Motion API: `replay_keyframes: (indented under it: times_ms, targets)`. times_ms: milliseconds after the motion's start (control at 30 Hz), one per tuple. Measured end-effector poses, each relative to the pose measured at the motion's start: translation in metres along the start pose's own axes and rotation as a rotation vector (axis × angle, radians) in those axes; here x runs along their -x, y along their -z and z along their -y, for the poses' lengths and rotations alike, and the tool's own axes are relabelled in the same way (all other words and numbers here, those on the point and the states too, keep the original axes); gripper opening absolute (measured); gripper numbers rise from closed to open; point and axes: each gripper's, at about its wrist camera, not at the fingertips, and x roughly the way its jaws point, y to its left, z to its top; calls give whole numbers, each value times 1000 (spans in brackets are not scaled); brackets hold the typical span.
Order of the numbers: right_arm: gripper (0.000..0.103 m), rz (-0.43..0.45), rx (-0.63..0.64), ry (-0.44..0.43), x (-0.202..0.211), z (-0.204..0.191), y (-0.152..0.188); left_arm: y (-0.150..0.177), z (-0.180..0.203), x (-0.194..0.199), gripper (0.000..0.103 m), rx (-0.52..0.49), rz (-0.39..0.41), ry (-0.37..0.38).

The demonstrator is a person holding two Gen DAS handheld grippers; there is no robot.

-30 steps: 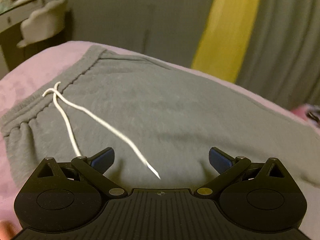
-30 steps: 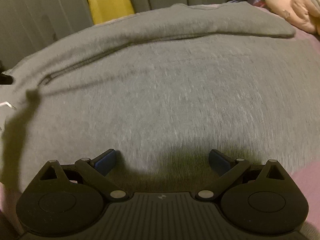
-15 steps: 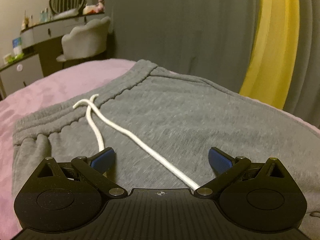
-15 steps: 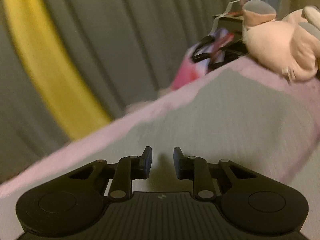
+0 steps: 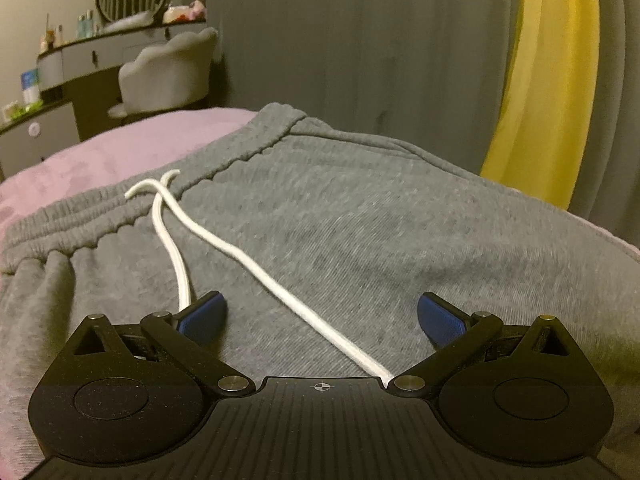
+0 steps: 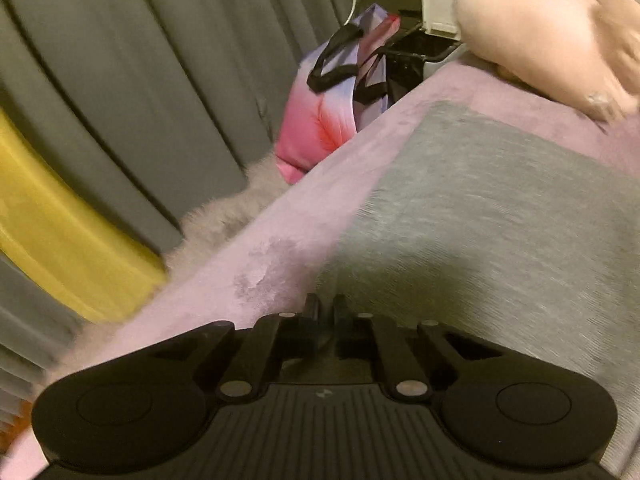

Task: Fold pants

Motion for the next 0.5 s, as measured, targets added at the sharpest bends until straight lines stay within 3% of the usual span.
replay_keyframes:
  times_ms: [100,200,300,367,433,500]
  targets:
    - [6,139,7,-130,70,32,13,-1,-3,2,103,19,-7,18]
    - [6,230,2,-210,143,79,55,-5,-10,7,103,54,-1,55]
    - [4,229,33,-178,188,127,117,-13,-14,21,103,66,36,137]
    - [2,227,68,-84,193,155,152,-22,-15,33,103,72,50,225]
    - [2,206,98,16,188,176,169,-33,-20,38,103,114,19,348]
    - [5,178,43,0,187,191,166,-44,-24,33,103,169,-48,446]
